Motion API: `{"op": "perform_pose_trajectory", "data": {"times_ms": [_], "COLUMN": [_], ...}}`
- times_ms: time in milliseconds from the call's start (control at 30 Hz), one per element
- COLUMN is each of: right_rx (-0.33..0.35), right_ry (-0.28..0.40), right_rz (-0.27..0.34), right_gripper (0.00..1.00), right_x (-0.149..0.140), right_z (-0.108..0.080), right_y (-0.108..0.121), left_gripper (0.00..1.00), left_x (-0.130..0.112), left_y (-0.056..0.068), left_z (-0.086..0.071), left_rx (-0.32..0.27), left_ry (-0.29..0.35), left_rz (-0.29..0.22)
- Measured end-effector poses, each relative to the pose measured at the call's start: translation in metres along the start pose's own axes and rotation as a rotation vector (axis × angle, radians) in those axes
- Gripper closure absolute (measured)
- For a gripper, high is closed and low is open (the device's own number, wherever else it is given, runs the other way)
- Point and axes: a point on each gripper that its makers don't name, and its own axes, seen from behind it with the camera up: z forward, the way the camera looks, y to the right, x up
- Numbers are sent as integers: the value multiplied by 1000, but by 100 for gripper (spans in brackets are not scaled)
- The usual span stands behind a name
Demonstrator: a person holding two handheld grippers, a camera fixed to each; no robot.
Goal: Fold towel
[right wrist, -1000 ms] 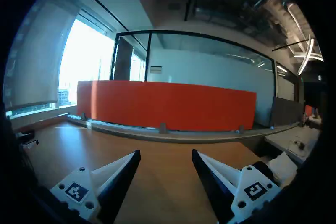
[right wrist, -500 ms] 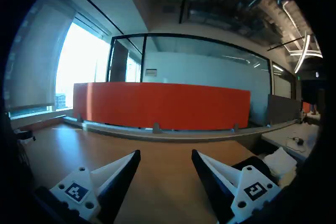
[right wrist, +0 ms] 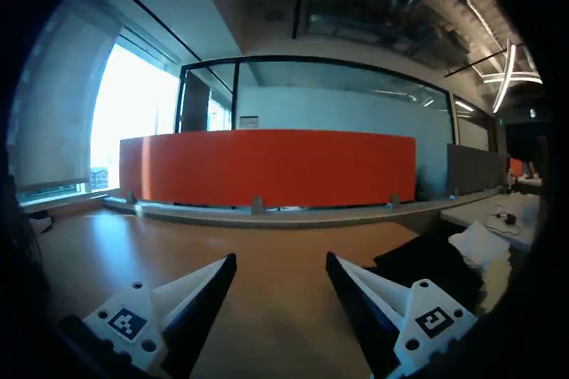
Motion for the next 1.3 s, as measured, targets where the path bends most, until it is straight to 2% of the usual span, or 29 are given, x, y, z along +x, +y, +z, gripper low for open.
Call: {"op": "perform_pose_trajectory", "data": {"times_ms": [167, 467, 667, 1300], "right_rx": [7, -22, -21, -13], "right_ry": [-4, -6, 5, 34], "right_rz": [9, 8, 19, 1], "right_gripper": [2, 1, 1, 1], "right_x": [-16, -34, -34, -28], "right_z": [-1, 0, 1, -8], "right_y": [-2, 6, 8, 1], "left_gripper": [6, 6, 6, 6], "left_x": [0, 0, 0, 0], "left_y": [1, 1, 1, 0], "left_z": [0, 0, 0, 0], "left_rx": [0, 0, 0, 0], "left_ry": [0, 0, 0, 0], "left_rz": [0, 0, 0, 0]}}
